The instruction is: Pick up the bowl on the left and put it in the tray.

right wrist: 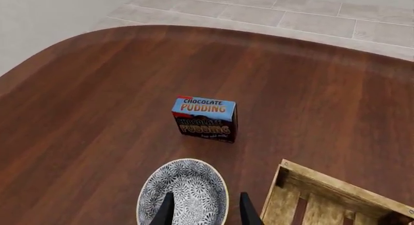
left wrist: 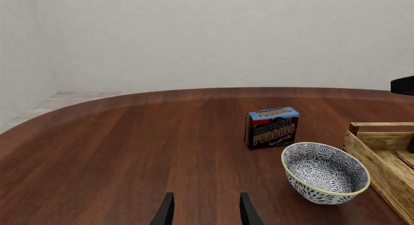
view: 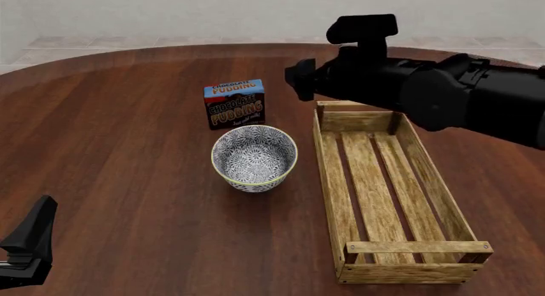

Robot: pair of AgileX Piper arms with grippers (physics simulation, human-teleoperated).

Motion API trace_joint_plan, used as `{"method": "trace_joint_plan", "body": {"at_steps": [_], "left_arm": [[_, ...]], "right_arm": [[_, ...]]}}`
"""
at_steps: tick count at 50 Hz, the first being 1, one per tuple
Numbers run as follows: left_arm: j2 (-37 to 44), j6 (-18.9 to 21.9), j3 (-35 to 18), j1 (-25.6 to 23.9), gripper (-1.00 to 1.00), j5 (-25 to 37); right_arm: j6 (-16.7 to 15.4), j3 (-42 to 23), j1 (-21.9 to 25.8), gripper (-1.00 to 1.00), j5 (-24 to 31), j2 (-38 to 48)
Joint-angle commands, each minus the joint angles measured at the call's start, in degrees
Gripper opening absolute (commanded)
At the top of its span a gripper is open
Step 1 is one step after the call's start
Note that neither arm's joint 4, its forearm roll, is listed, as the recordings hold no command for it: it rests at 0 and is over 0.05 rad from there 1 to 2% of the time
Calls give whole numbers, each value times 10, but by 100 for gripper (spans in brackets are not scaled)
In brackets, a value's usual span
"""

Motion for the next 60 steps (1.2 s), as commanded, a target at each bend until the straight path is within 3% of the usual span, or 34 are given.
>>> {"method": "trace_joint_plan", "body": {"at_steps": [1,19,60], "left_arm": [[0,0,0,0,100,0],[0,0,0,0,100,0],[0,0,0,0,100,0]], "right_arm": [[0,-14,-3,100,6,15],[11,-17,2,100,4,35],[0,-3,8,100,-22,71]]}}
